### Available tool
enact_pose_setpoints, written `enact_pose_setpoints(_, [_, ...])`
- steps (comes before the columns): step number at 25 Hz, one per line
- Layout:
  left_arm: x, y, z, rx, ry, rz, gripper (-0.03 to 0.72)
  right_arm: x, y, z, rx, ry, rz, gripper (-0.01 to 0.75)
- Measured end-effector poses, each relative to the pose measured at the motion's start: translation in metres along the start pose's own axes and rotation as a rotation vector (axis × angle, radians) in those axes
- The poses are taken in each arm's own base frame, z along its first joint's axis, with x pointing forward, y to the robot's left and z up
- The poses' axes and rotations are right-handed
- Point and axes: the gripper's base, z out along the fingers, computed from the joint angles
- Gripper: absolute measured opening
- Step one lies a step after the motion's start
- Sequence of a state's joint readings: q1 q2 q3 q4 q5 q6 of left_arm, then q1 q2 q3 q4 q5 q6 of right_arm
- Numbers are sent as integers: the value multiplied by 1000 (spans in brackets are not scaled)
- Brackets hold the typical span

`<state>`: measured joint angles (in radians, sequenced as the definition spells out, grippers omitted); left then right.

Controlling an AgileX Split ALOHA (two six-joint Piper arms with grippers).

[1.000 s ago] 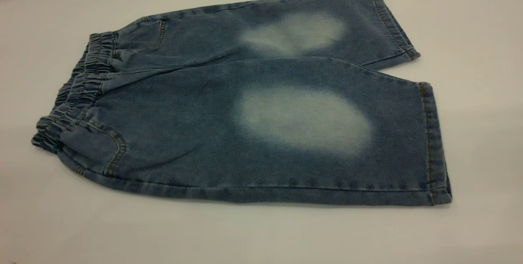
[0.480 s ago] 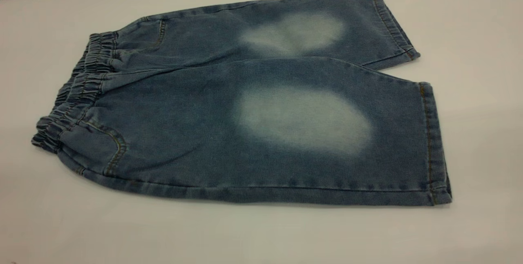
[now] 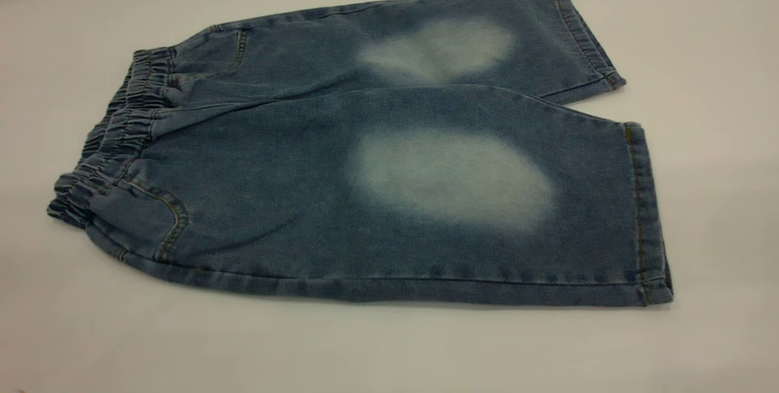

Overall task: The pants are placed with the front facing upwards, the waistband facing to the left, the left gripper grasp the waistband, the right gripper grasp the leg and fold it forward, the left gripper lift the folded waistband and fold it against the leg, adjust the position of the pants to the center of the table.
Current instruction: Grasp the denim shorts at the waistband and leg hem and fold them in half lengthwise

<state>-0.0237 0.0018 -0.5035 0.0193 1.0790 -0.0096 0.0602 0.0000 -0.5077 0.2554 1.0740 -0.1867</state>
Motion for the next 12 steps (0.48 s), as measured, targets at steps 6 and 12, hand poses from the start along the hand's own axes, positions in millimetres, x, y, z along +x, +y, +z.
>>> enact_pose_setpoints(6, [-22, 1, 3, -5, -43, -60, 531, -12, 5, 3, -76, -40, 96, 479])
enact_pose_setpoints(12, [-57, -1, 37, 16, -87, -167, 531, -37, 1, 37, -132, 40, 209, 479])
